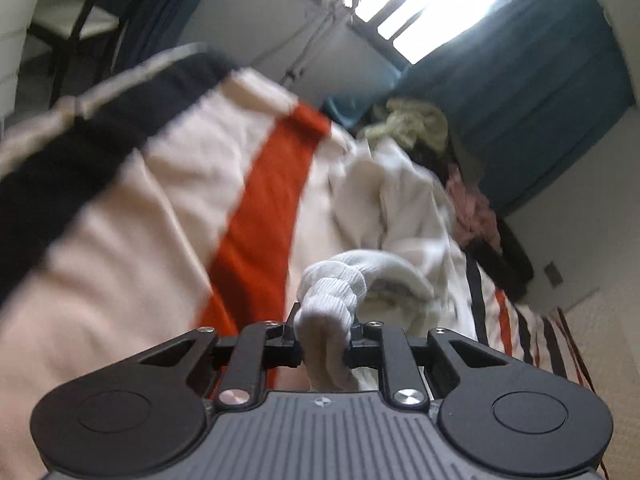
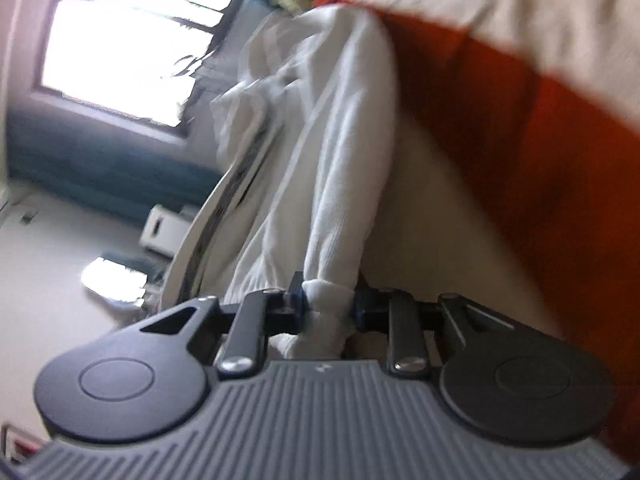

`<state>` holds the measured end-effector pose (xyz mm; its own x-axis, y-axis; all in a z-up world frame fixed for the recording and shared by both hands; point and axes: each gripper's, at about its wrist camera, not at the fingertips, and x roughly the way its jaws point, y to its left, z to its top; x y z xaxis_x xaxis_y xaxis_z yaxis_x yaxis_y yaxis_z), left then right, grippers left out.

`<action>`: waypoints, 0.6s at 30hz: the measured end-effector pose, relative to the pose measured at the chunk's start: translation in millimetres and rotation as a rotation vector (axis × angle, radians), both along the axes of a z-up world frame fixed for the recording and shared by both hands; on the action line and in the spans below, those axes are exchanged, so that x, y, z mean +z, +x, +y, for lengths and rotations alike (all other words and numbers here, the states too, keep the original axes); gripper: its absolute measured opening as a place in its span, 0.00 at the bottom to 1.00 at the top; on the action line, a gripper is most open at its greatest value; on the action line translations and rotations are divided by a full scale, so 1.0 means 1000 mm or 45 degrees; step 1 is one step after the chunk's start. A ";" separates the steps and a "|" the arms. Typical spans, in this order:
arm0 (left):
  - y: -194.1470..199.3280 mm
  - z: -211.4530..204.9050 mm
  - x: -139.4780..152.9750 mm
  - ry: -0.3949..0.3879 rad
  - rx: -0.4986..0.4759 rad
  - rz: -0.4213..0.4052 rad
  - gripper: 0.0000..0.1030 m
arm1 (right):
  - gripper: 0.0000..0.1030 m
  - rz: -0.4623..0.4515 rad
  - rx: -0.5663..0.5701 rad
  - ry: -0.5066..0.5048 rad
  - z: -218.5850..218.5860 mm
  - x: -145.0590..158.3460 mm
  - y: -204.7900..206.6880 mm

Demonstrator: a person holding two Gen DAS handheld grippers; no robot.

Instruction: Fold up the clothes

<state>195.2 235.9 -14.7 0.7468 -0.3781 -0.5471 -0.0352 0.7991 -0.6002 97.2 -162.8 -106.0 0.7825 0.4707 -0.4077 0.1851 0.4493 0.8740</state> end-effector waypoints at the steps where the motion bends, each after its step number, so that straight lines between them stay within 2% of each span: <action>1: 0.008 0.012 0.013 0.014 0.020 -0.013 0.18 | 0.24 -0.020 0.028 0.013 0.017 0.003 0.003; 5: 0.045 0.061 0.068 0.092 0.125 -0.077 0.17 | 0.23 -0.097 0.143 0.068 0.087 0.017 0.016; 8: 0.073 0.104 0.103 0.193 0.235 -0.114 0.16 | 0.23 -0.141 0.262 0.110 0.156 0.027 0.055; 11: 0.104 0.145 0.120 0.306 0.353 -0.103 0.16 | 0.23 -0.169 0.371 0.129 0.218 0.033 0.094; 14: 0.139 0.184 0.113 0.417 0.460 -0.050 0.16 | 0.23 -0.132 0.456 0.154 0.263 0.026 0.135; 16: 0.163 0.207 0.093 0.447 0.504 0.012 0.16 | 0.23 -0.104 0.504 0.127 0.284 0.017 0.158; 18: 0.181 0.221 0.065 0.433 0.529 0.061 0.16 | 0.23 -0.074 0.534 0.080 0.298 0.009 0.175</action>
<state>376.1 456.8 50.7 0.7672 0.1480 -0.6241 -0.4104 0.8611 -0.3002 272.0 135.5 -97.2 0.5388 0.7757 -0.3287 -0.0531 0.4207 0.9056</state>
